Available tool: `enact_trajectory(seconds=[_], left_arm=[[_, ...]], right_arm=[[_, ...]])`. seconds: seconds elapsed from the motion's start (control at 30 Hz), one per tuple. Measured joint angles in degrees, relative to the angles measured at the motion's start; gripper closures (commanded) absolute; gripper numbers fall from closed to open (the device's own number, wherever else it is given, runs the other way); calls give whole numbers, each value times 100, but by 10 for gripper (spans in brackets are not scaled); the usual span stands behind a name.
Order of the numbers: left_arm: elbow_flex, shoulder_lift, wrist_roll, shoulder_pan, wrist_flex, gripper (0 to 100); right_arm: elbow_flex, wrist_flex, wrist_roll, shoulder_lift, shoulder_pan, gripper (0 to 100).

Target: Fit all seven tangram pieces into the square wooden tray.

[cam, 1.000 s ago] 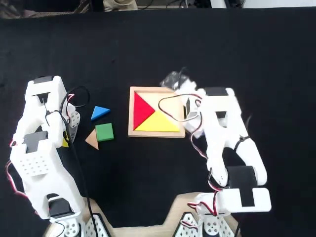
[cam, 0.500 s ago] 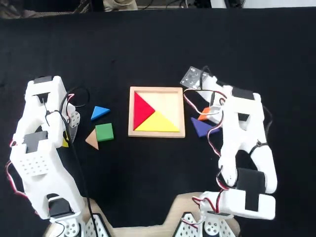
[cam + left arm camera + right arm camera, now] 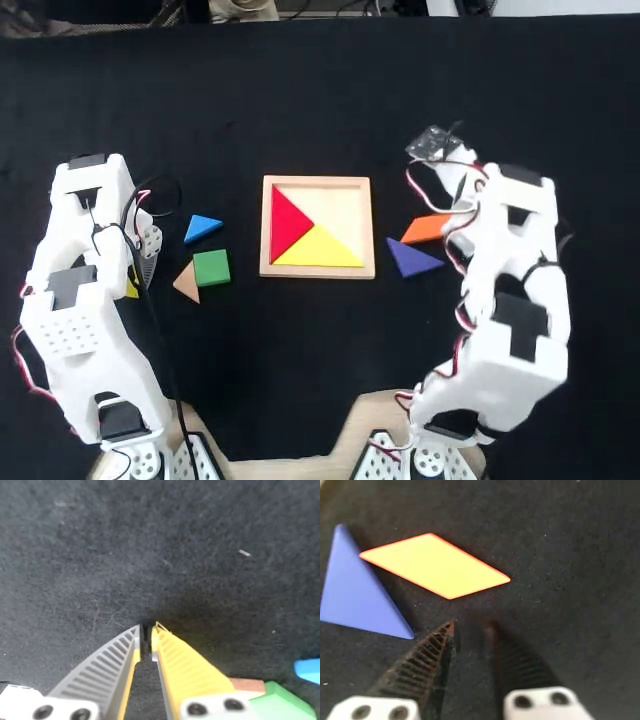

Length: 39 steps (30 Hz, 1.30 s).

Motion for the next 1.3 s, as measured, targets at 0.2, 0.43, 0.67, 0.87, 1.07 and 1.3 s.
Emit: enact_trajectory(seconds=[0.2,0.43,0.67,0.87,1.07,1.3], left_arm=[[0,0,0,0,0,939],[0,0,0,0,0,939],[0,0,0,0,0,939],[0,0,0,0,0,939],[0,0,0,0,0,939],[0,0,0,35,0,939]], right_arm=[[-721,18,-185,870,-35,959],[-1837,44,-765,1697,-387,959],[-2189,26,-1037,1793,-1389,959],[-2426,26,-1090,1837,-1873,959],[-2901,703,-1881,1820,-1846,956],[-3033,2110,-3710,1609,-1837,739]])
